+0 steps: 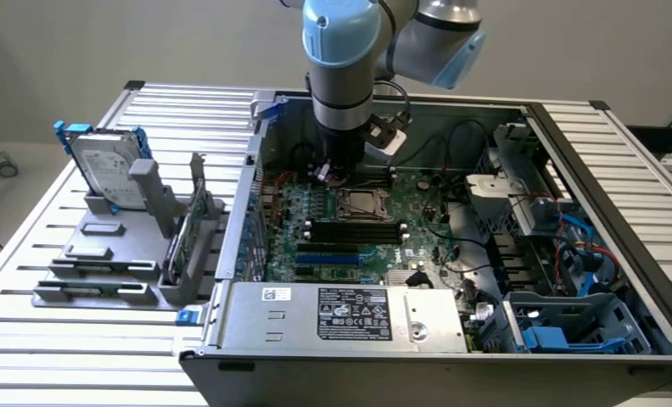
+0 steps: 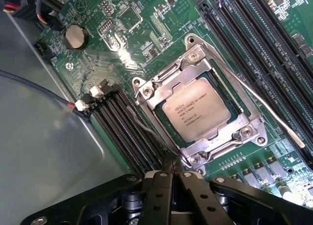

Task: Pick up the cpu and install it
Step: 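Install the first cpu locking lever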

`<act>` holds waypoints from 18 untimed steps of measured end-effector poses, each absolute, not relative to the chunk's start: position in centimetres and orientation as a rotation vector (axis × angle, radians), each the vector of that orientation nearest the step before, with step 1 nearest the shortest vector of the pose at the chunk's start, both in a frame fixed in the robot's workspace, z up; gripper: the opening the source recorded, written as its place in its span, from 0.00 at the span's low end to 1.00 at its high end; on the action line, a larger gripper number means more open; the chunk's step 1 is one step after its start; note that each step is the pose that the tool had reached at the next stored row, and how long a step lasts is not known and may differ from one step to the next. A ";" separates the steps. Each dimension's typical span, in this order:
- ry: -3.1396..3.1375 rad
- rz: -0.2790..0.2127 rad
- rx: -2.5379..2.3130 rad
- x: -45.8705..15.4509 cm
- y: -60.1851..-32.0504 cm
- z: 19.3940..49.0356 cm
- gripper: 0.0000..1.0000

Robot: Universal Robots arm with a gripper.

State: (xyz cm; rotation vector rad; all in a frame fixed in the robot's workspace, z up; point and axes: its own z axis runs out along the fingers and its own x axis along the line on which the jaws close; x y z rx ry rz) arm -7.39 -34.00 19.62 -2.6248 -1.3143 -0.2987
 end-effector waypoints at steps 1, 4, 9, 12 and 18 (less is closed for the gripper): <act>-1.315 -0.298 -2.625 -7.3 -34.0 19.6 0.11; -1.315 -0.298 -2.626 -7.2 -34.0 19.6 0.11; -1.316 -0.297 -2.627 -7.0 -34.0 19.5 0.11; -1.316 -0.296 -2.628 -6.9 -33.9 19.5 0.11; -1.317 -0.295 -2.630 -6.8 -33.8 19.5 0.11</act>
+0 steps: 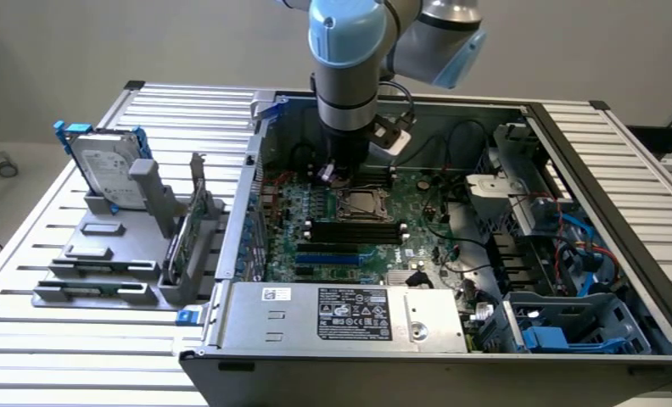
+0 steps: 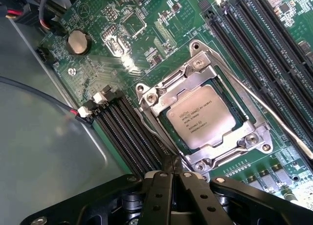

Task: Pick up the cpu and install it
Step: 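Install the first cpu locking lever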

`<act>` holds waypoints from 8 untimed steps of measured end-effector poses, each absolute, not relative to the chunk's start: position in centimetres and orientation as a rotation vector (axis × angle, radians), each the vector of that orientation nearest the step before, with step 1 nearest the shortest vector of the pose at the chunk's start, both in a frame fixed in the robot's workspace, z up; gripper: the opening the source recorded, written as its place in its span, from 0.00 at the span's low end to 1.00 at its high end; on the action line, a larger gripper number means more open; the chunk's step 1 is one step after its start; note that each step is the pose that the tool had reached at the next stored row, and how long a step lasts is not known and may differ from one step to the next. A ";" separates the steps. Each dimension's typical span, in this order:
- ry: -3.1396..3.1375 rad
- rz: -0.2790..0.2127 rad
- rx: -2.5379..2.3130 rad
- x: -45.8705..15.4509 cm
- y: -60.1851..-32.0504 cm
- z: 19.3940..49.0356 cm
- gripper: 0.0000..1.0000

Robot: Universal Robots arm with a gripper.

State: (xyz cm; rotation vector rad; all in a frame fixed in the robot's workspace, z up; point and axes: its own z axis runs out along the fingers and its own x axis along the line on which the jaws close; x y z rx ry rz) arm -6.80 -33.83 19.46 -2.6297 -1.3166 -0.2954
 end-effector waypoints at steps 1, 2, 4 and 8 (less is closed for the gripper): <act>-1.317 -0.295 -2.630 -6.8 -33.8 19.5 0.11; -1.317 -0.295 -2.631 -6.8 -33.8 19.4 0.11; -1.317 -0.295 -2.631 -6.7 -33.7 19.4 0.11; -1.319 -0.293 -2.634 -6.6 -33.7 19.4 0.11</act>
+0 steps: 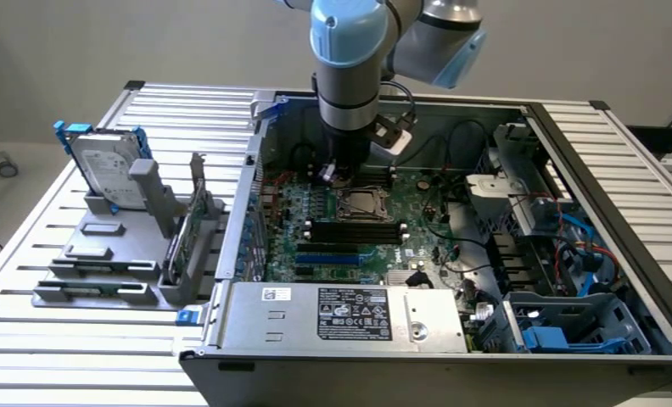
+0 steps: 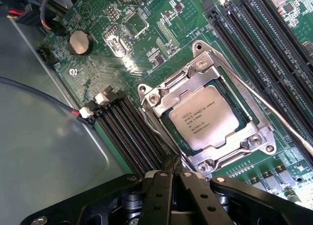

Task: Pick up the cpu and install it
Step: 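Install the first cpu locking lever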

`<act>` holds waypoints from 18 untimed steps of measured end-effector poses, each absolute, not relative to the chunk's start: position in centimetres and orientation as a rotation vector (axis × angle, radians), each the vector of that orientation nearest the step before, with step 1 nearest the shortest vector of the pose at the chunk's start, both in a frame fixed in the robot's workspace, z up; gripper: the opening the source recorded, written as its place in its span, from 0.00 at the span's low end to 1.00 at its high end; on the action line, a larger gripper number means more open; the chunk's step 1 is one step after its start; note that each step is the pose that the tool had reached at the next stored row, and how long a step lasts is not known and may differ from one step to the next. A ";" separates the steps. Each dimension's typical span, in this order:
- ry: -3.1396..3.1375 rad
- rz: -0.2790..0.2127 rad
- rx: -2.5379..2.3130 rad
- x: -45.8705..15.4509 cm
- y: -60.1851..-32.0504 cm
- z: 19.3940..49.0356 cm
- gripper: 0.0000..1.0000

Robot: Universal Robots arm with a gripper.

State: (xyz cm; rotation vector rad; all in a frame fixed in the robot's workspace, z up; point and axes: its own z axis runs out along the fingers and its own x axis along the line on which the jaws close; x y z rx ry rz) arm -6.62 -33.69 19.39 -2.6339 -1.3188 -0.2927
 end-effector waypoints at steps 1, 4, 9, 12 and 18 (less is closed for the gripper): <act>-1.319 -0.292 -2.635 -6.6 -33.7 19.4 0.11; -1.321 -0.289 -2.639 -6.5 -33.7 19.4 0.11; -1.324 -0.286 -2.644 -6.4 -33.7 19.4 0.11; -1.325 -0.285 -2.645 -6.3 -33.7 19.4 0.11; -1.325 -0.284 -2.646 -6.0 -33.7 19.3 0.11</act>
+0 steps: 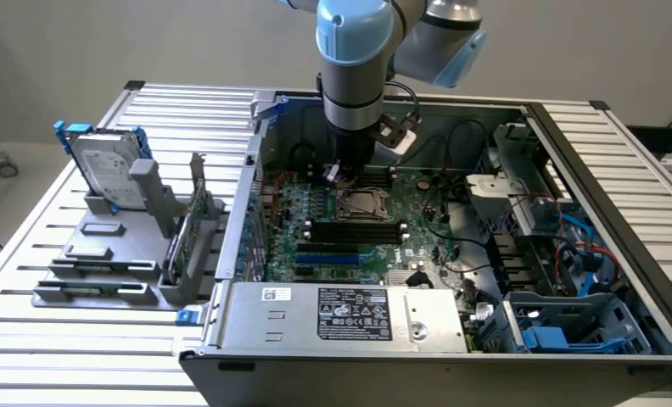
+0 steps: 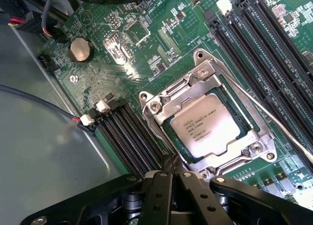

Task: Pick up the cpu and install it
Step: 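Install the first cpu locking lever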

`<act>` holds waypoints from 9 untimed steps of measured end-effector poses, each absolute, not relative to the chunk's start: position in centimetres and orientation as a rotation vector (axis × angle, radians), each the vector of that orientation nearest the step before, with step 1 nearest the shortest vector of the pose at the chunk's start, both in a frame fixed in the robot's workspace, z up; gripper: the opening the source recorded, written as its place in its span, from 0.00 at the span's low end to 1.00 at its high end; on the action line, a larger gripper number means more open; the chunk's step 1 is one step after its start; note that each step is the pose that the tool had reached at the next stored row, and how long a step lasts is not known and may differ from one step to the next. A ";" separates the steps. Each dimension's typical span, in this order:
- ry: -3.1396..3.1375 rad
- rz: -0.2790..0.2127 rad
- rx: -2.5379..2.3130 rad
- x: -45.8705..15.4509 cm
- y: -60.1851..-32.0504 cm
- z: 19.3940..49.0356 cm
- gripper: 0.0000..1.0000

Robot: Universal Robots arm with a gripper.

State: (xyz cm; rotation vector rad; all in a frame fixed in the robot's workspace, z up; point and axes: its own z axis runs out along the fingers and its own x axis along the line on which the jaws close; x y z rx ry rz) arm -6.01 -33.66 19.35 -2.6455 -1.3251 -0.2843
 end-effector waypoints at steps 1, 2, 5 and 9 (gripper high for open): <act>-1.325 -0.284 -2.646 -6.0 -33.7 19.3 0.11; -1.325 -0.284 -2.646 -5.9 -33.6 19.3 0.11; -1.325 -0.285 -2.646 -5.9 -33.6 19.3 0.11; -1.325 -0.284 -2.646 -5.8 -33.5 19.3 0.11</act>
